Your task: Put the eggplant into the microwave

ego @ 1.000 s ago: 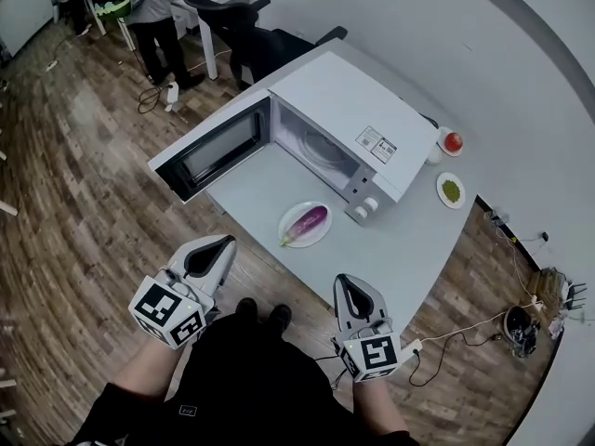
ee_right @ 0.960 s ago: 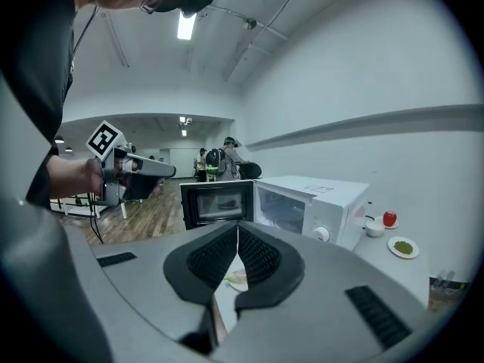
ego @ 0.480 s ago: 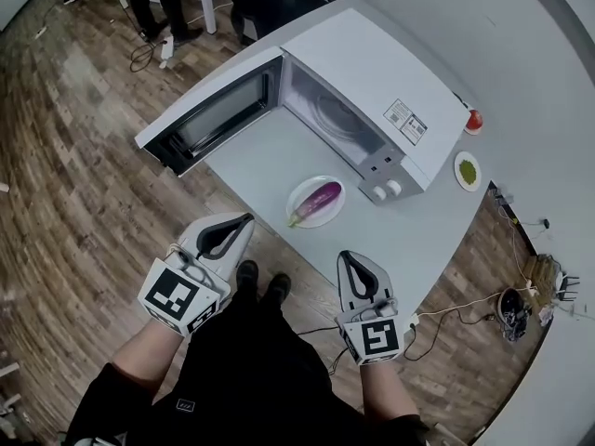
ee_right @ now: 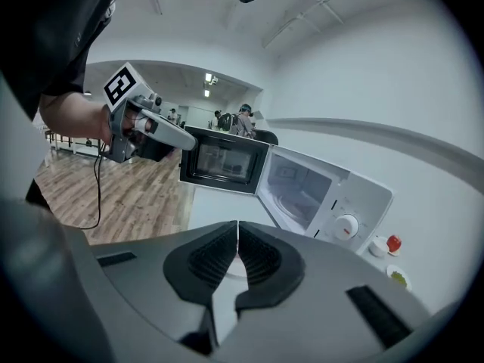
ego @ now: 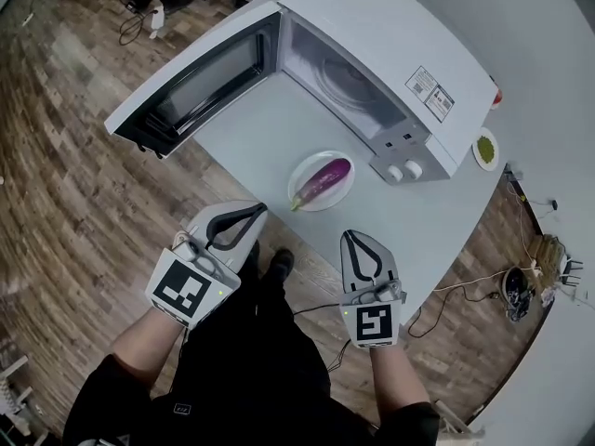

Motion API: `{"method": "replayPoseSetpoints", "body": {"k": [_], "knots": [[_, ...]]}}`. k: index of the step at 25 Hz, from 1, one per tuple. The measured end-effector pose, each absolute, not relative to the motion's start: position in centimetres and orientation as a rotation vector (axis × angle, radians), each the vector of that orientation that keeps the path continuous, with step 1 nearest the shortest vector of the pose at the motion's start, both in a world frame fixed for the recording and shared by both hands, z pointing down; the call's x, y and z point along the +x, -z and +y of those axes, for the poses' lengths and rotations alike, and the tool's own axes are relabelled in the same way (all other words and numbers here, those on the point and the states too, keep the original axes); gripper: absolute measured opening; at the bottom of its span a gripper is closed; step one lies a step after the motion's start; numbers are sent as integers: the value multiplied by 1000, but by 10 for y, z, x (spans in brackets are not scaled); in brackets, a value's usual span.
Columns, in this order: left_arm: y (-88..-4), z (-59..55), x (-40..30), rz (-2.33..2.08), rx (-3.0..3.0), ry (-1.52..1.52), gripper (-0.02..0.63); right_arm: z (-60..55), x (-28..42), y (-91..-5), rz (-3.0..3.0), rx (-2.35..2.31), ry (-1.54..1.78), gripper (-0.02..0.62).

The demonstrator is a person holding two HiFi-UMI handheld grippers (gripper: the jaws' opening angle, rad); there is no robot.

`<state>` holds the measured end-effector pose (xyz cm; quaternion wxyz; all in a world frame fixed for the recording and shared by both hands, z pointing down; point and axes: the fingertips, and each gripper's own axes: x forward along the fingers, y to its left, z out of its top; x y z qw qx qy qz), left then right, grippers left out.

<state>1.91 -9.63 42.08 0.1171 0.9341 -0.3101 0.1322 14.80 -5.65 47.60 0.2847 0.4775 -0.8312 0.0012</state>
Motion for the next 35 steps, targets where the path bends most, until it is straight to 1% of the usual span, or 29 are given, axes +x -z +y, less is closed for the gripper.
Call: {"method": "replayPoseSetpoints", "body": {"k": [8, 19, 27, 31, 35], "knots": [[-458, -104, 27, -882, 2730, -443, 8, -71, 139, -525, -2125, 1139, 151, 15], [-497, -123, 30, -860, 2739, -479, 8, -87, 137, -582, -2025, 1030, 230, 17], [-523, -133, 35, -826, 2748, -537, 8, -93, 138, -609, -1978, 945, 252, 19], [-533, -138, 39, -808, 2742, -571, 8, -93, 139, -614, -1956, 899, 294, 31], [-538, -136, 42, -806, 2719, -572, 8, -93, 143, -620, -1932, 856, 335, 58]]}}
